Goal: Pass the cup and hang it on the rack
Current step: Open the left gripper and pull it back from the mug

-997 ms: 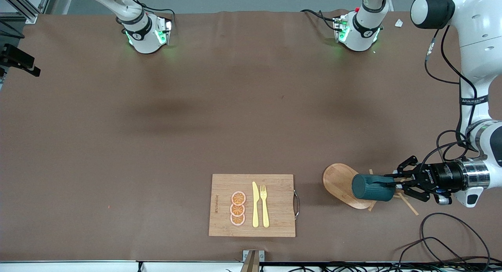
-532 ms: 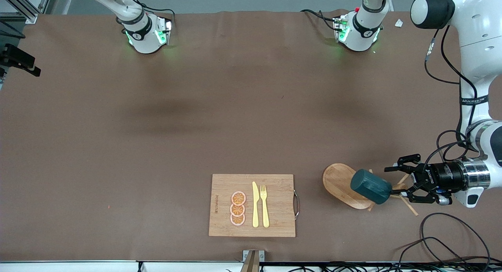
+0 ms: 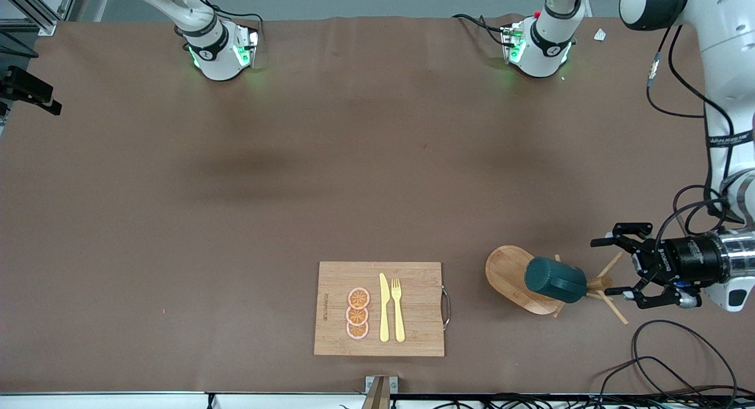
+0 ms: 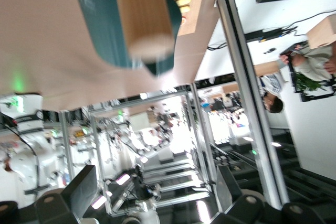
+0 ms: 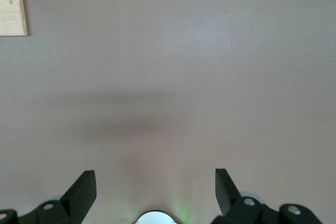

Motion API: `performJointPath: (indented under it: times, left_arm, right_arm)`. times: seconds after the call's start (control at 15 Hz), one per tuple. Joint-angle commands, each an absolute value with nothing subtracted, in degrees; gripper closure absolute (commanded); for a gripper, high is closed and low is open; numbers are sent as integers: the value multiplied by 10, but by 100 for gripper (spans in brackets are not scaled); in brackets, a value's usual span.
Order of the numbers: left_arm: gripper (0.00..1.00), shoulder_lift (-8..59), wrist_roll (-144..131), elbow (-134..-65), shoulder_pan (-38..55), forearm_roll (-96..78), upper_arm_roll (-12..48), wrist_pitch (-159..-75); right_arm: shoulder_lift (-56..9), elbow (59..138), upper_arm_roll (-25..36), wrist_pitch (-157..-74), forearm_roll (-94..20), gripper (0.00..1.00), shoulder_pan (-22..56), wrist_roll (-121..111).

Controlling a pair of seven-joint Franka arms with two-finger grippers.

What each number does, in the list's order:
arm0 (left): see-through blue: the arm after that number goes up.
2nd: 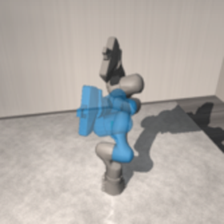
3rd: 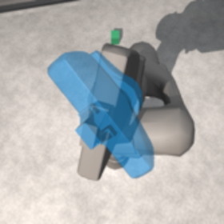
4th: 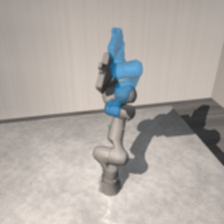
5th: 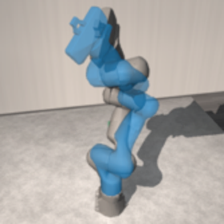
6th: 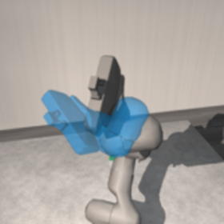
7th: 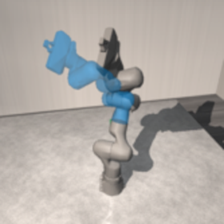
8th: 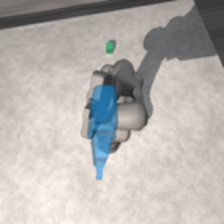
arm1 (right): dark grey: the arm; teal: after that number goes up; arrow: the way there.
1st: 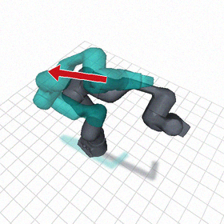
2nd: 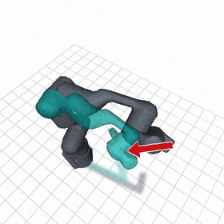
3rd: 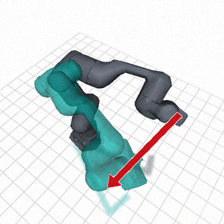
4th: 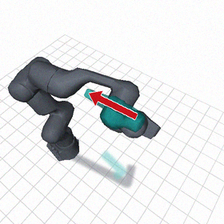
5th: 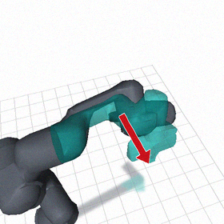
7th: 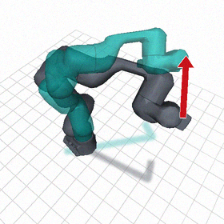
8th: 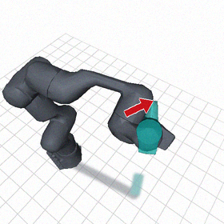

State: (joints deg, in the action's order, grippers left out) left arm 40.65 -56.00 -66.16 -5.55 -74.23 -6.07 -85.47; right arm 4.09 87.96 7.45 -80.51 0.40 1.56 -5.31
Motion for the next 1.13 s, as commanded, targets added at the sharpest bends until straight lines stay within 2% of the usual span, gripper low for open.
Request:
performJointPath:
  times: [0.0,0.33,0.66,0.86,1.06]
  left_arm:
    - [0,346,-571,-674,-19,-659,-64,-858]
    - [0,286,-527,-671,25,-487,-62,-859]
    - [0,253,-405,-673,98,-230,-61,-876]
    - [0,234,-306,-673,119,-89,-61,-884]
    - [0,208,-225,-674,116,-33,-62,-883]
  right_arm:
    - [50,889,76,-808,16,0,22,-59]
    - [50,889,76,-808,16,0,22,-59]
    - [50,889,76,-808,16,0,22,-59]
    - [50,889,77,-808,16,0,22,-59]
    - [50,889,77,-808,16,0,22,-59]
